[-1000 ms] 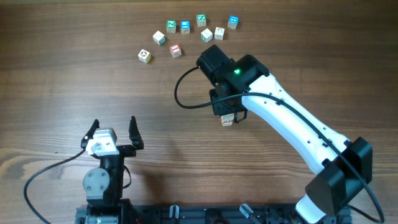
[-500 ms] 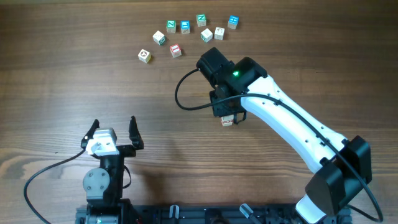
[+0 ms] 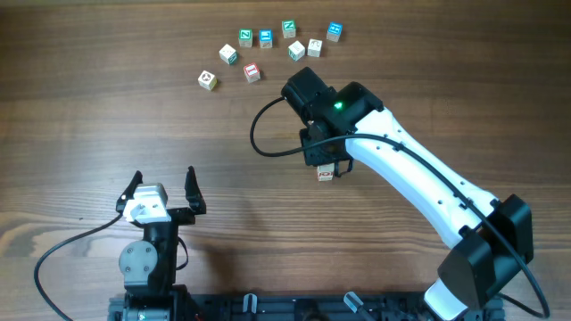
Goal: Form a tower
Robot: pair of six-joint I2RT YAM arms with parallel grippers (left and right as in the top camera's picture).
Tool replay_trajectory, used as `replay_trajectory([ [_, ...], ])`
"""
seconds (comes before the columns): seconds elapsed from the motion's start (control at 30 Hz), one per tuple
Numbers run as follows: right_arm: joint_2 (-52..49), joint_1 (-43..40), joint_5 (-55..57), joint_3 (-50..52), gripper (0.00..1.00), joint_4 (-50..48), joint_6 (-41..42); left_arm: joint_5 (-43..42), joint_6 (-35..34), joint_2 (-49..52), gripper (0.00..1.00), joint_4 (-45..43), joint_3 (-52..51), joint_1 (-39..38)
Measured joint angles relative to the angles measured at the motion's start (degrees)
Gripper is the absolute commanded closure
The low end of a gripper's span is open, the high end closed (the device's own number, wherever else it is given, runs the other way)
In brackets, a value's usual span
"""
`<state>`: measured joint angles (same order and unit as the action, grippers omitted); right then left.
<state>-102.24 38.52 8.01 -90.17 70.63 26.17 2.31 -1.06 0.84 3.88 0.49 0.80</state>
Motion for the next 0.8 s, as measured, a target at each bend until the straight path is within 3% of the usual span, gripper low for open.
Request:
replay_trajectory([
  [0.13, 0.0, 0.0, 0.0, 0.0, 0.53, 0.1, 0.3, 0.0, 0.0, 0.0, 0.00, 0.0, 0.0, 0.0],
  [0.27, 0.0, 0.0, 0.0, 0.0, 0.30, 0.2, 0.8, 0.0, 0.0, 0.0, 0.00, 0.0, 0.0, 0.0],
  [0.53, 0.0, -0.4, 0.0, -0.3, 0.22, 0.5, 0.8, 0.0, 0.0, 0.0, 0.00, 0.0, 0.0, 0.0],
  [0.63, 0.0, -1.9, 0.0, -2.7, 0.03, 0.8, 0.6, 0.0, 0.0, 0.0, 0.00, 0.0, 0.0, 0.0],
  [0.67, 0.0, -2.6, 0.0, -3.6, 0.00, 0.6, 0.8, 0.0, 0.0, 0.0, 0.00, 0.0, 0.0, 0.0],
  [0.8, 0.5, -8.2, 0.0, -6.6, 0.00, -0.9, 0.8, 0.0, 0.0, 0.0, 0.00, 0.0, 0.0, 0.0],
])
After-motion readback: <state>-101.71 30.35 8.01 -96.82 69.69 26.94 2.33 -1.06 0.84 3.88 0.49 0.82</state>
